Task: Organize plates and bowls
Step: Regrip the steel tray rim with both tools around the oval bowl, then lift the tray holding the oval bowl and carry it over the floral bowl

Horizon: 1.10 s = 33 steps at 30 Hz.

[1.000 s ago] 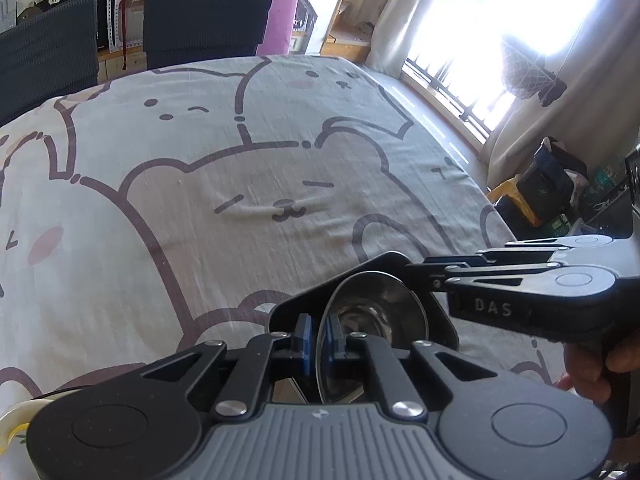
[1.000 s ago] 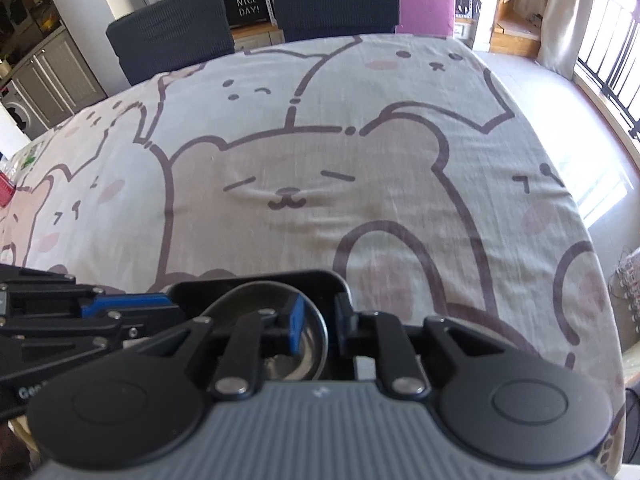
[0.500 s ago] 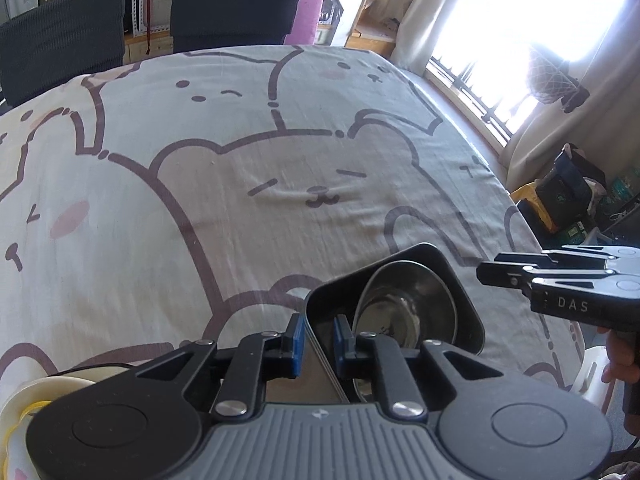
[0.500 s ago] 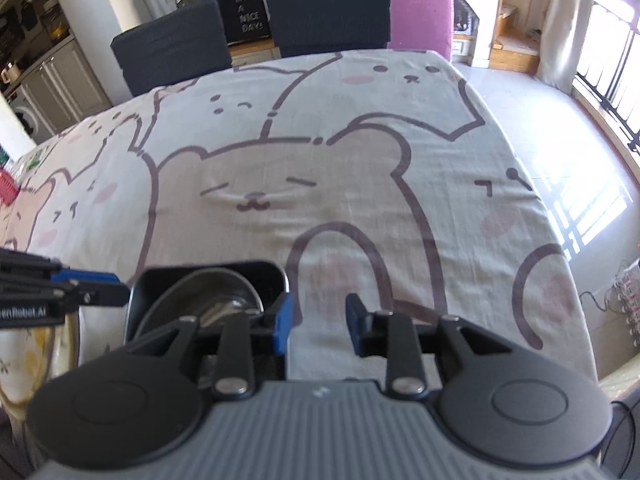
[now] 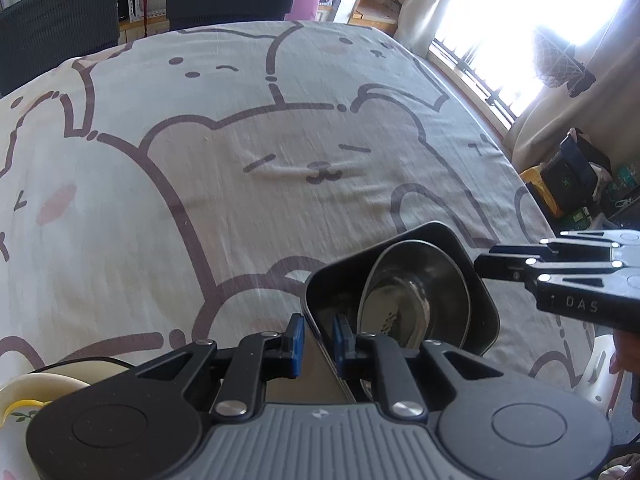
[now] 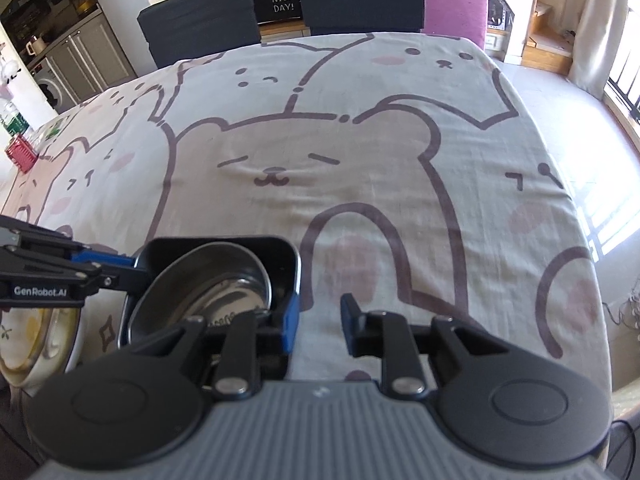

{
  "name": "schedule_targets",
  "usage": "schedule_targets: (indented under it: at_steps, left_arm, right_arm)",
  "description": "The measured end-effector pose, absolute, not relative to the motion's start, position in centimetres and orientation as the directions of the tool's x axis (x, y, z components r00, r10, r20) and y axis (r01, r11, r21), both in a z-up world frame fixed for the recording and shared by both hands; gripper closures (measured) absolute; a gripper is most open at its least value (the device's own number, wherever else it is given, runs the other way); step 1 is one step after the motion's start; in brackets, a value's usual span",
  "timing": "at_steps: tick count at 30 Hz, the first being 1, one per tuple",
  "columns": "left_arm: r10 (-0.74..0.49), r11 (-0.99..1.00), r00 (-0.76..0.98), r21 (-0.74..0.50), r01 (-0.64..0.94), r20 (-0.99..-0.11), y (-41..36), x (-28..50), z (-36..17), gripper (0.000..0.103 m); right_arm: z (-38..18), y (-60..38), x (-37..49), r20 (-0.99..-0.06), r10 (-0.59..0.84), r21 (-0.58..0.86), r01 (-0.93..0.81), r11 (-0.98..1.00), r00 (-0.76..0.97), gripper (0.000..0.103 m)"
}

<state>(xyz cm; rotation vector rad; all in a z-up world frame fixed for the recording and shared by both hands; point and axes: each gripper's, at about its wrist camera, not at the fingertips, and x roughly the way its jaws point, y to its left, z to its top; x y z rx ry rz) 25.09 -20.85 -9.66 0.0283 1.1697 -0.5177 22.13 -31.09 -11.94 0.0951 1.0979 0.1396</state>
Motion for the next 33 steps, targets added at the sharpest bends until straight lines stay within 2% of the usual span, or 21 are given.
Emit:
schedule_targets:
  at_steps: [8, 17, 24, 29, 33]
  left_arm:
    - [-0.367, 0.880, 0.261, -0.242, 0.408, -0.893, -21.2, 24.9, -10.4, 0.087]
    - [-0.357, 0.881, 0.251, -0.235, 0.410, -0.900, -21.7, 24.8, -10.9, 0.087]
    - [-0.356, 0.882, 0.242, -0.238, 0.406, -0.903, -21.8, 24.8, -11.4, 0.087]
    - [-0.371, 0.887, 0.227, -0.272, 0.373, -0.900, -21.4, 25.2, -11.7, 0.087]
    - [-0.388, 0.892, 0.217, -0.305, 0.334, -0.896, -21.0, 25.5, -11.9, 0.089]
  right_arm:
    - [-12.5, -30.6, 22.5, -0.885, 0.182, 0.154, -0.098, 0.983, 0.429, 0.075]
    - [-12.8, -30.5, 22.9, -0.888, 0.205, 0.171, -0.118, 0.978, 0.412, 0.088]
    - [-13.2, -30.3, 23.3, -0.892, 0.212, 0.174, -0.129, 0.976, 0.399, 0.091]
    - [-13.5, -29.8, 23.4, -0.898, 0.213, 0.166, -0.150, 0.975, 0.386, 0.097]
    - [-13.5, -29.9, 23.4, -0.898, 0.218, 0.177, -0.140, 0.974, 0.382, 0.097]
